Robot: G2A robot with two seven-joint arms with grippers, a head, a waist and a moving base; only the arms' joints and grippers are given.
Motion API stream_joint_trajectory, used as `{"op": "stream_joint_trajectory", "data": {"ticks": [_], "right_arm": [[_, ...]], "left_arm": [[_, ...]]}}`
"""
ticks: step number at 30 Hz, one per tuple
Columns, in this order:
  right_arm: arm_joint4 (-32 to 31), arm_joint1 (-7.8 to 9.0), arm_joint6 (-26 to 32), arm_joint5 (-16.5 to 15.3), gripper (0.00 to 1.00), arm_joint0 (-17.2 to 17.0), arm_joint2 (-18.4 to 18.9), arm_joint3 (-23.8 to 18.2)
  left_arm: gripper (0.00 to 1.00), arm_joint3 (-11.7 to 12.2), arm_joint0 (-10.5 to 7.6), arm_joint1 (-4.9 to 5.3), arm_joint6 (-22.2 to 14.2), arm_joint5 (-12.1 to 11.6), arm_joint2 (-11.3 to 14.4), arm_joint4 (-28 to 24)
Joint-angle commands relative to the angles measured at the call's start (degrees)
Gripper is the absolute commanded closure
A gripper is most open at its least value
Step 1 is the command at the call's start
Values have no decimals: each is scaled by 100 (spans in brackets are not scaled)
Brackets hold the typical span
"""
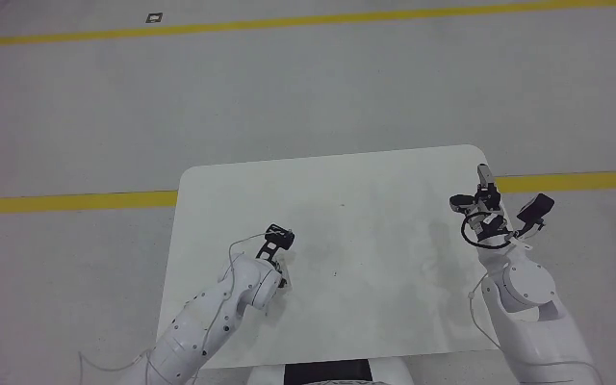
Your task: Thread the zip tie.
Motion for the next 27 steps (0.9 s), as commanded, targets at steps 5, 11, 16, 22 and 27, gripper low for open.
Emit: {"op": "stream_joint_trajectory", "data": {"ticks": [5, 11, 16, 22, 27], "right_arm": [[0, 0, 0, 0, 0, 0, 0, 0], [0, 0, 0, 0, 0, 0, 0, 0], [0, 0, 0, 0, 0, 0, 0, 0], [0, 0, 0, 0, 0, 0, 0, 0], [0, 0, 0, 0, 0, 0, 0, 0]], "left_arm": [[100, -65, 24, 0, 8, 8, -25, 13], [100, -538, 238, 64, -39, 42, -218, 147], [100, -958, 484, 138, -170, 13, -443, 272], [100, -1248, 745, 206, -180, -93, -722, 223], [100, -1160, 795, 213, -71, -151, -773, 163]]}}
